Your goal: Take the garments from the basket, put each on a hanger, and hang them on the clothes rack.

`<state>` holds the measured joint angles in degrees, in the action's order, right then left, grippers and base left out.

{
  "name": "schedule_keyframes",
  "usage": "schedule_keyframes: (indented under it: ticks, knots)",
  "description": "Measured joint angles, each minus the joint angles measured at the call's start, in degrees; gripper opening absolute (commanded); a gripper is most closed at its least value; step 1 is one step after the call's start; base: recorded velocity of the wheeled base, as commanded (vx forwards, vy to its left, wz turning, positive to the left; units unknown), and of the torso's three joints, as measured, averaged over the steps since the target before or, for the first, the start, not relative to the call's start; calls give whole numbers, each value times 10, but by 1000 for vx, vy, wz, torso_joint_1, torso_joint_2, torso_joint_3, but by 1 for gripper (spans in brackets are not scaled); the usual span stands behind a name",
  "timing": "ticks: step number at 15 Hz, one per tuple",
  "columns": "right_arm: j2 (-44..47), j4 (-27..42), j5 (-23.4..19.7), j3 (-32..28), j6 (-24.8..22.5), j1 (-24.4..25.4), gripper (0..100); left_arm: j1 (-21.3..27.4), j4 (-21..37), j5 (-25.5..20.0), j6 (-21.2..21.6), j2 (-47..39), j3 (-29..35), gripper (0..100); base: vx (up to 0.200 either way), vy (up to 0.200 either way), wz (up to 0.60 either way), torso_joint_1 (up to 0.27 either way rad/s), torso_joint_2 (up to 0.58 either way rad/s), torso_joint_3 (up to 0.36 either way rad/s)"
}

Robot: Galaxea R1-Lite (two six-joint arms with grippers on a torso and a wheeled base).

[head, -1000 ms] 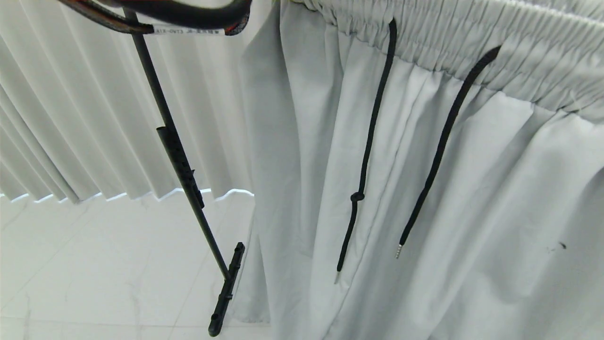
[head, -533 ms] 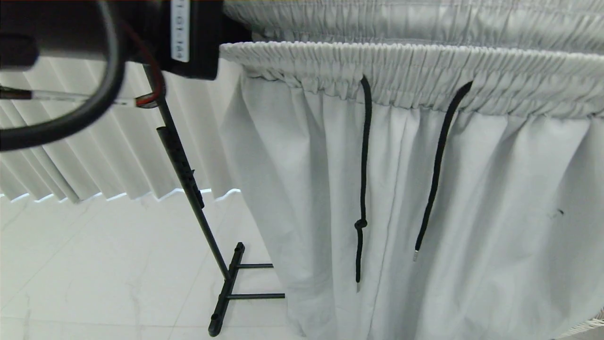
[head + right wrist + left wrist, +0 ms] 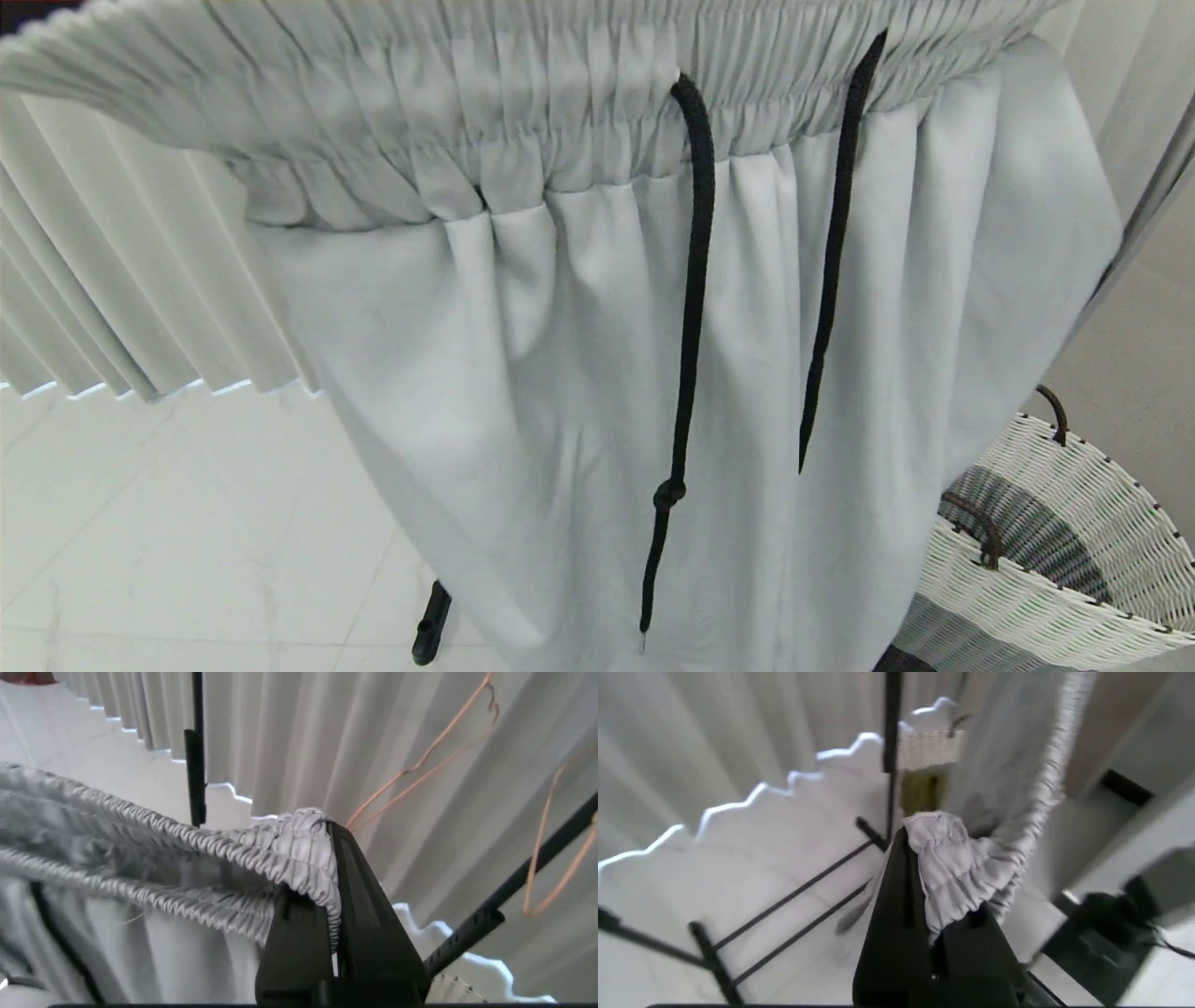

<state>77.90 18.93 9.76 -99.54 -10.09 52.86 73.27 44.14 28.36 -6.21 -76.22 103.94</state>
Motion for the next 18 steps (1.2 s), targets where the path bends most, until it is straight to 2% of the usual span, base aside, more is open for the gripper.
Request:
schedule_keyframes:
  ticks: [5,7,9,11,12,18]
  knots:
    - [26,-5,4,-4,-2,0,0,20,1,0,-1,20,-4,0,0,0,0,0,0,0]
    - [25,4,6,-3,-3,-2,0,-10,1,2,5,19,-11,0,0,0,0,0,0,0]
    - [21,10,7,-1,-2,-11,0,-73,-13,4,24,9,-14,0,0,0,0,0,0,0]
    - [13,12,10,17,-2,-15,0,-128,-82,6,35,-8,-25,0,0,0,0,0,0,0]
    - [8,10,12,32,-2,-15,0,-140,-109,9,37,-16,-31,0,0,0,0,0,0,0]
    - [-3,7,13,48,-2,-16,0,-153,-118,19,66,-34,-36,0,0,0,0,0,0,0]
